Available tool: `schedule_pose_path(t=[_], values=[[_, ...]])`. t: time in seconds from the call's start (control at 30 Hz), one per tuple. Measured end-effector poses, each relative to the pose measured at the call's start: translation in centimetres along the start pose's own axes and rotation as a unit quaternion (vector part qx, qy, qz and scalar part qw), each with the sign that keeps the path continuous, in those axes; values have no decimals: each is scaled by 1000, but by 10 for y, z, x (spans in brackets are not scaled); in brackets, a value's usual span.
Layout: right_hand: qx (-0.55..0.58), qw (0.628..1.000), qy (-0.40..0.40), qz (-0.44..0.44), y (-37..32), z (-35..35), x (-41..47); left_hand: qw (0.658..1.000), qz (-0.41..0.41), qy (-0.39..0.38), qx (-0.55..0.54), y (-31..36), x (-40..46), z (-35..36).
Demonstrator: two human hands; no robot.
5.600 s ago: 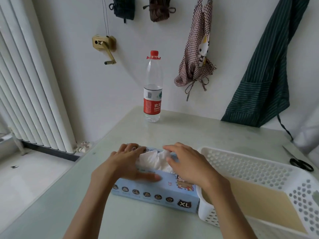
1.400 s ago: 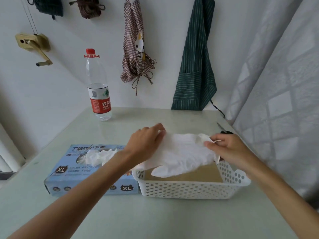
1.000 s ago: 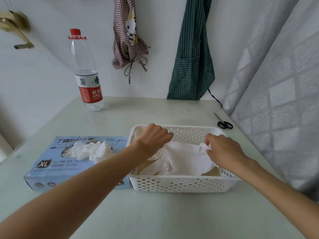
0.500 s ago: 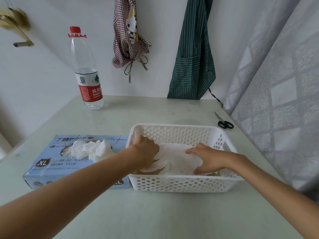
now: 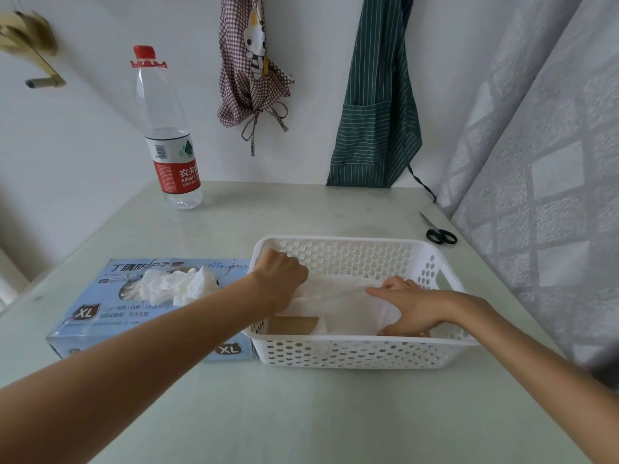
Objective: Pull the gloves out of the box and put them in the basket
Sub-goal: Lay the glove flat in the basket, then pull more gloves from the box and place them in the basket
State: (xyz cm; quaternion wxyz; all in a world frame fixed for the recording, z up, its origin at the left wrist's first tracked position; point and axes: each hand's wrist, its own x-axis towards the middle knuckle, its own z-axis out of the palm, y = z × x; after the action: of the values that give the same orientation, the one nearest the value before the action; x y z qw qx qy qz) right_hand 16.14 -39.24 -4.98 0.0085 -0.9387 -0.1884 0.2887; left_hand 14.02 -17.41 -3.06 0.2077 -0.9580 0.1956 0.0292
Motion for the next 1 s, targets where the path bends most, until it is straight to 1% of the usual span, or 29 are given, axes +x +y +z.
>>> schedule_pose_path(t=[0.07,0.13,0.17,0.2,0.23,0.27,0.4,0.43,0.47,0.53,0.57,0.63,0.7,0.73,0.77,0.8,0.83,0.87,0.93,1.0], values=[[0,1000,0,1,0,0,0,999,-15,21,-24,-1,-1,-3],[2,1000,1,0,-1,-2,0,993,-31,19,-110,2,-4,-7],[3,1000,1,1,-2,-3,-1,987,-33,-17,-153,5,-4,-8],[3,1000,-1,3,-3,-4,-2,981,-31,-70,-180,10,-3,-7],[3,1000,-1,5,-3,-4,-2,974,-30,-122,-189,17,-2,-4],[4,1000,-1,7,-4,-4,-2,968,-34,-155,-193,22,1,0],[3,1000,8,4,-5,-3,-3,940,-51,-202,-270,27,11,1],[3,1000,9,6,-4,-3,-3,936,-55,-216,-271,24,11,-3],[2,1000,8,8,-4,-3,-2,940,-62,-222,-250,21,10,-8],[1,1000,9,10,-3,-4,0,963,-84,-201,-160,13,3,-13],[0,1000,8,11,-3,-3,1,972,-91,-178,-123,11,1,-13],[-7,1000,6,12,-4,-4,3,984,-94,-106,-107,10,-1,-11],[-17,1000,12,9,-3,-8,1,991,-51,-14,-124,14,-2,-9],[-15,1000,24,7,-2,-10,0,990,-14,-5,-137,16,-1,-8],[-7,999,42,5,-1,-13,-1,990,21,-34,-136,16,0,-6],[4,998,57,5,1,-15,-1,990,39,-82,-110,15,1,-1],[11,998,62,6,2,-16,-1,989,42,-124,-73,13,4,4],[8,999,53,10,2,-15,-1,987,39,-146,-44,11,4,9],[-7,1000,15,25,3,-10,1,988,35,-147,-25,8,4,16],[-9,999,7,35,3,-8,0,993,46,-105,-35,5,-2,13]])
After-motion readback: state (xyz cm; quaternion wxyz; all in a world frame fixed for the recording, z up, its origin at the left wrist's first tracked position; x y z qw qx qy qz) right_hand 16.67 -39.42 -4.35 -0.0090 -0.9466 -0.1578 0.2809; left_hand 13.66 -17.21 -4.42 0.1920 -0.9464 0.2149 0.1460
